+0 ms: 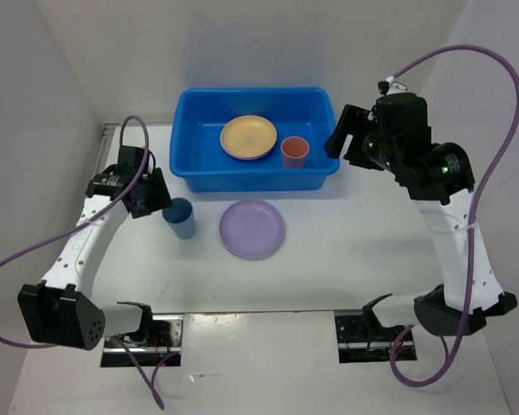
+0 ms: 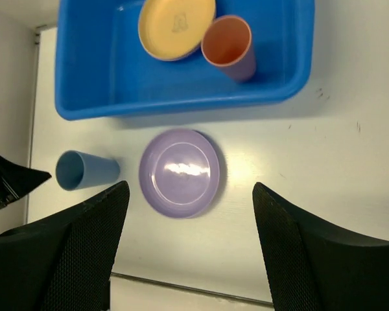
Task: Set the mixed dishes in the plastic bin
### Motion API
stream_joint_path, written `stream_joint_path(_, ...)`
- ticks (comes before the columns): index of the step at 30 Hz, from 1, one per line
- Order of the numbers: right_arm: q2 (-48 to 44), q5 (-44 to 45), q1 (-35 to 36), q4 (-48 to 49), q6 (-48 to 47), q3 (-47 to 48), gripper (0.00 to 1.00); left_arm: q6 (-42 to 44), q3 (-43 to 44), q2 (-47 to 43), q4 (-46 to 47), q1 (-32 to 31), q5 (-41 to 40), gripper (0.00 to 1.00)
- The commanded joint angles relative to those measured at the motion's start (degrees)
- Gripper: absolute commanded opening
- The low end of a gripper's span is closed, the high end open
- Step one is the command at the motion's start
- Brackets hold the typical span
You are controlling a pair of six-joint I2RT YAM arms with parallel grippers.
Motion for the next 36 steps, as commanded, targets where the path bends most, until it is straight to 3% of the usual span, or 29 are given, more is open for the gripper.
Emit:
stream_joint_path(1,-2.0,-12.17,-5.44,8.83,-2.31,-9.88,0.82,-0.68,-1.7,1.49,4.29,0.94,0.56,0.66)
stream_joint_path(7,-3.51,-15.9,-7.32,11.75,-3.64,-15.27,0.82,-1.2,-3.64,6.23,7.8,0.95,-0.84,0.66)
stream_joint_path(11,-3.51,-18.18,-7.32,13.42,-3.64,-15.81,0.82,-1.2,-4.17,10.88,8.51,0.95,-3.12,0.55)
stream_joint_path(15,-3.51,-18.71,-7.32,13.42,-3.64,-16.33,0.82,-1.2,-5.4,12.74,9.65,0.95,-4.7,0.38)
stream_joint_path(20,-3.51,-18.18,-7.32,13.95,-3.64,-17.57,0.82,0.02,-6.9,12.74,8.87,1.47,-4.18,0.0)
stream_joint_path(23,-4.03,-18.18,-7.32,13.95,-4.17,-18.09,0.82,2.21,-1.99,10.81,3.78,1.47,0.72,0.0)
stream_joint_path(27,-4.56,-18.18,-7.94,14.47,-4.17,-18.71,0.82,8.09,11.09,7.55,-6.15,0.24,9.08,0.0)
stream_joint_path(28,-4.56,-18.79,-7.94,14.48,-4.17,-19.23,0.82,8.89,17.91,7.55,-7.64,-0.28,9.87,0.0)
stream_joint_path(32,-4.56,-22.39,-7.94,16.93,-3.55,-21.16,0.82,10.13,35.31,13.78,-13.19,-0.29,8.3,0.0)
stream_joint_path(36,-5.79,-22.93,-7.94,18.17,-2.23,-22.48,0.82,9.52,47.73,23.62,-12.24,-0.29,7.15,0.0)
